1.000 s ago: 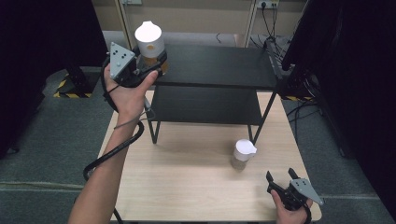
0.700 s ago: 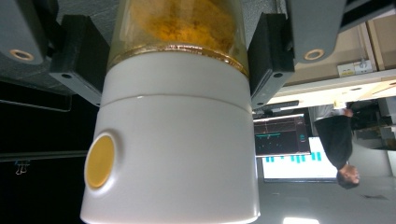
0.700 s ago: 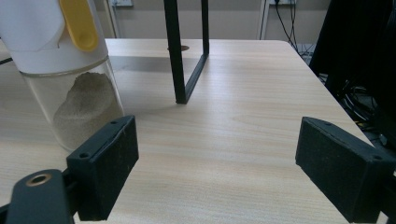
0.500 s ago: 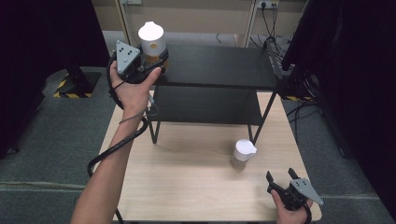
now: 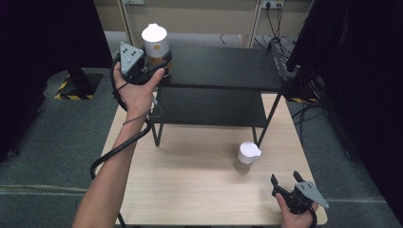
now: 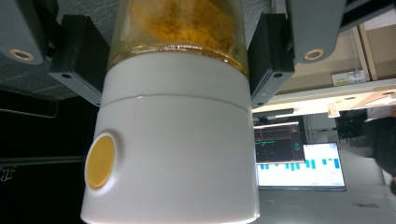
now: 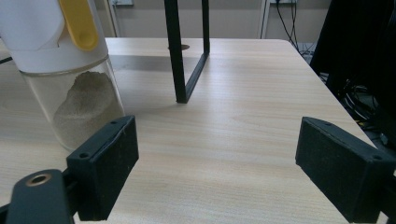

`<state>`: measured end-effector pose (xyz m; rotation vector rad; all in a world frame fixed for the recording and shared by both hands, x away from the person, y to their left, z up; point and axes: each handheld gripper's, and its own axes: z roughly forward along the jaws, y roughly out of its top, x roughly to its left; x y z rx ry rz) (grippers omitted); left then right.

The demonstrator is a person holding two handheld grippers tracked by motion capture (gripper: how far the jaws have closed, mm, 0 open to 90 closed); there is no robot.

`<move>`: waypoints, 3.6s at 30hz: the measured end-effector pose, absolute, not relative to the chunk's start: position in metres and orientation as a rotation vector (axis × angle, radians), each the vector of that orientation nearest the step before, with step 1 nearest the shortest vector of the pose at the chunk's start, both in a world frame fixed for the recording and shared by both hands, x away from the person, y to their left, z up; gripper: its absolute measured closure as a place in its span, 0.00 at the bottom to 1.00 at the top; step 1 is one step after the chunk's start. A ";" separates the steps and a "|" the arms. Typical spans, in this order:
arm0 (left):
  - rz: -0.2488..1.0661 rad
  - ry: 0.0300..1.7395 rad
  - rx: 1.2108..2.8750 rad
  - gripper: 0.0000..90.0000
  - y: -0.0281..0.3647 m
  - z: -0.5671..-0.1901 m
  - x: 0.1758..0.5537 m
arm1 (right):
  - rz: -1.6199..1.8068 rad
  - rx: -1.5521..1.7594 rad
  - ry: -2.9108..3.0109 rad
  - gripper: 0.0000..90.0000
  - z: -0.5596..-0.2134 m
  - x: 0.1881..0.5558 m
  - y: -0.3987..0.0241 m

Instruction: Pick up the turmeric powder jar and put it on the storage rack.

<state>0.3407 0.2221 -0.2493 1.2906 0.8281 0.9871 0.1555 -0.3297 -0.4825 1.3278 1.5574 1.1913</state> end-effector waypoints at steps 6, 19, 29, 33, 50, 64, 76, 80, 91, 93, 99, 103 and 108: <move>0.973 0.830 1.283 0.34 0.224 -0.250 0.342 | 1.192 1.325 1.559 0.15 -0.483 0.155 -0.330; 0.938 0.844 1.281 0.33 0.227 -0.249 0.346 | 1.187 1.320 1.560 0.15 -0.483 0.155 -0.329; 0.912 0.861 1.274 0.33 0.228 -0.248 0.350 | 1.188 1.320 1.561 0.15 -0.483 0.155 -0.329; 0.913 0.861 1.278 0.33 0.227 -0.247 0.351 | 1.187 1.318 1.560 0.15 -0.483 0.155 -0.329; 0.903 0.879 1.267 0.27 0.227 -0.246 0.350 | 1.184 1.317 1.561 0.15 -0.483 0.155 -0.329; 0.896 0.876 1.272 0.19 0.229 -0.242 0.327 | 1.180 1.313 1.563 0.15 -0.483 0.155 -0.328; 0.849 0.881 1.296 0.19 0.244 -0.261 0.295 | 1.178 1.312 1.563 0.15 -0.483 0.155 -0.328; 0.845 0.853 1.295 0.18 0.250 -0.274 0.283 | 1.175 1.309 1.564 0.15 -0.483 0.155 -0.327; 0.785 0.834 1.307 0.18 0.271 -0.307 0.258 | 1.173 1.311 1.563 0.15 -0.483 0.155 -0.327; 0.788 0.832 1.313 0.18 0.272 -0.314 0.253 | 1.173 1.310 1.563 0.15 -0.483 0.155 -0.327; 0.764 0.834 1.312 0.18 0.277 -0.339 0.243 | 1.174 1.311 1.560 0.15 -0.483 0.155 -0.327; 0.765 0.841 1.313 0.18 0.279 -0.352 0.239 | 1.174 1.310 1.561 0.15 -0.483 0.155 -0.327; 0.768 0.843 1.323 0.18 0.281 -0.361 0.234 | 1.174 1.310 1.561 0.15 -0.483 0.155 -0.327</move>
